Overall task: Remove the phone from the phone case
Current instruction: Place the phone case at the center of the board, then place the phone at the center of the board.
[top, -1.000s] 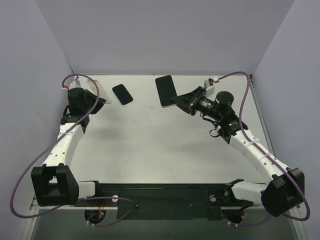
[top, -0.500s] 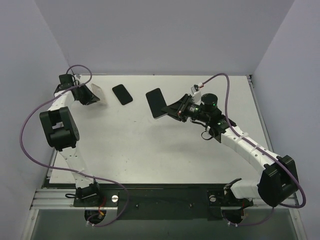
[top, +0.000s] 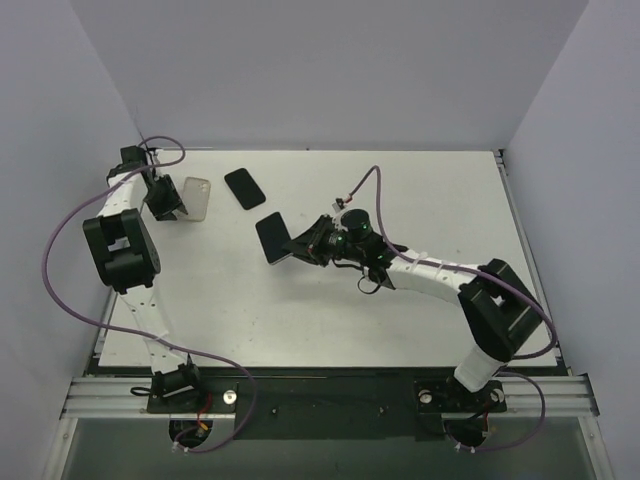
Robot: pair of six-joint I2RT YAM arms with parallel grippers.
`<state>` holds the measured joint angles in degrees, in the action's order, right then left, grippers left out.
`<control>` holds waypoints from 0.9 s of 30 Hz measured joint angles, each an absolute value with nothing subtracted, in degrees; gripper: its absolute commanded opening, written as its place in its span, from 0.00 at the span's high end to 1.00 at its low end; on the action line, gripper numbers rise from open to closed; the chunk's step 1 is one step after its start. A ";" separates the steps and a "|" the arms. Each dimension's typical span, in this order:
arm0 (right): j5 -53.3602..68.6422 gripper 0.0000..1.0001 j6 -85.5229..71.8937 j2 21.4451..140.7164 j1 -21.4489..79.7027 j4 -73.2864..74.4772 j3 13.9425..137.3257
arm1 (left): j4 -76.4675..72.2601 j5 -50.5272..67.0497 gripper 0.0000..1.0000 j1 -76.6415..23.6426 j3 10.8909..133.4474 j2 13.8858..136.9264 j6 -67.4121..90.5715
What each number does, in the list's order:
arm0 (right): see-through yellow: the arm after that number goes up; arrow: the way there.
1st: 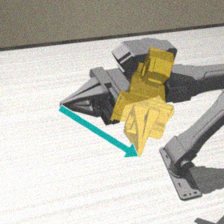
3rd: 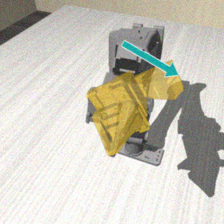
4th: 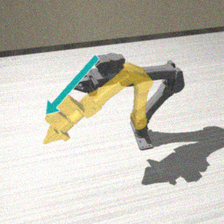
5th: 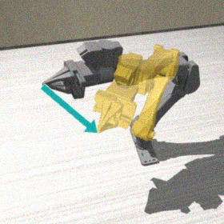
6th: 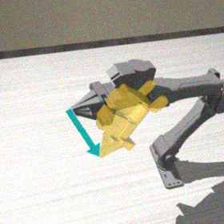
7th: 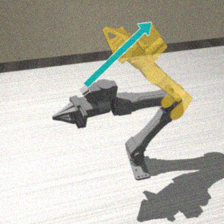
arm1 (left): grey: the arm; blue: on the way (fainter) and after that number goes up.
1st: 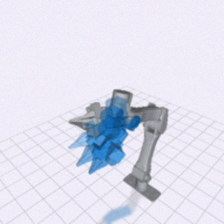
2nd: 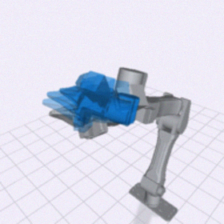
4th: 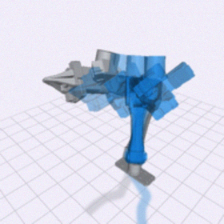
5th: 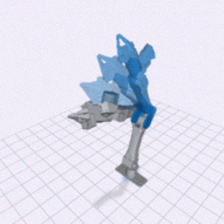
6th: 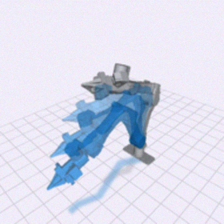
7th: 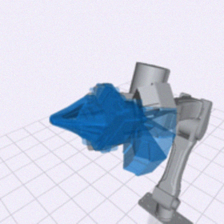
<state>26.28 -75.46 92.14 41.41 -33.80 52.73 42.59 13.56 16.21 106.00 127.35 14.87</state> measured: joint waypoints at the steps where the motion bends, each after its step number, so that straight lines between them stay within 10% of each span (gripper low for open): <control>1: 25.19 1.00 -76.42 93.89 42.41 -35.55 52.84 | 43.20 11.49 0.48 16.01 106.24 127.42 14.66; 15: 11.84 1.00 -79.00 115.68 53.17 -42.74 60.77 | 46.81 -12.49 0.31 7.73 106.10 123.66 15.88; 27: 4.91 0.68 -75.85 120.40 57.21 -41.76 63.09 | 41.65 -6.15 0.19 1.50 102.56 116.07 23.27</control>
